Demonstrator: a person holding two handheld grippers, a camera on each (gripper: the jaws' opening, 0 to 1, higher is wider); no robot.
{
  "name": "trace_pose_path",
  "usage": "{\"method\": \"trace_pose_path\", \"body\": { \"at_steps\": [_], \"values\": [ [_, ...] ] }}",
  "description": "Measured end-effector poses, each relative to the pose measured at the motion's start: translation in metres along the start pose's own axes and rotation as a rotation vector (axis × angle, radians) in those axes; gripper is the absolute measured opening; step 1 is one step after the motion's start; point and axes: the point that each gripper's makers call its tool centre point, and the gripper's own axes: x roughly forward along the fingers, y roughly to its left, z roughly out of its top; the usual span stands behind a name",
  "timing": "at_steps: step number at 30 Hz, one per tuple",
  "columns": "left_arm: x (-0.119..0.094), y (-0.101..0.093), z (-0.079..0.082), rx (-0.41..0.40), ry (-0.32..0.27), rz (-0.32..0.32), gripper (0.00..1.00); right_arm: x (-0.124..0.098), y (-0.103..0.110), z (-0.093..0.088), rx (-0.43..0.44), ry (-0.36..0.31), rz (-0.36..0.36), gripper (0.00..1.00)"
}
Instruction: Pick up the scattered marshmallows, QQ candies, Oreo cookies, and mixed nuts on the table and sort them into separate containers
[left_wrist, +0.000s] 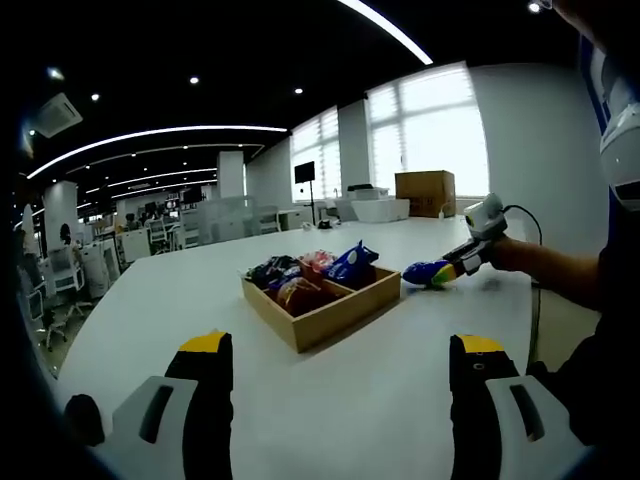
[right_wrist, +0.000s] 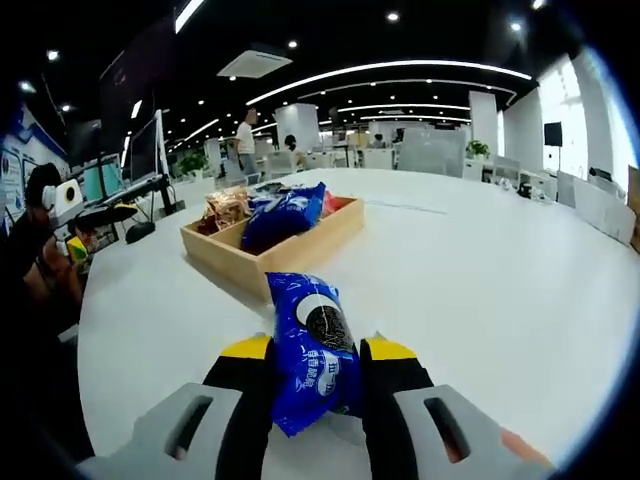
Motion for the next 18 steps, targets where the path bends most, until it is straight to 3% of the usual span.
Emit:
{"method": "trace_pose_path", "body": {
  "at_steps": [18],
  "values": [
    [0.002, -0.003, 0.001, 0.006, -0.002, 0.001, 0.93, -0.058, 0.04, 0.032, -0.03, -0.079, 0.097, 0.29]
  ]
}}
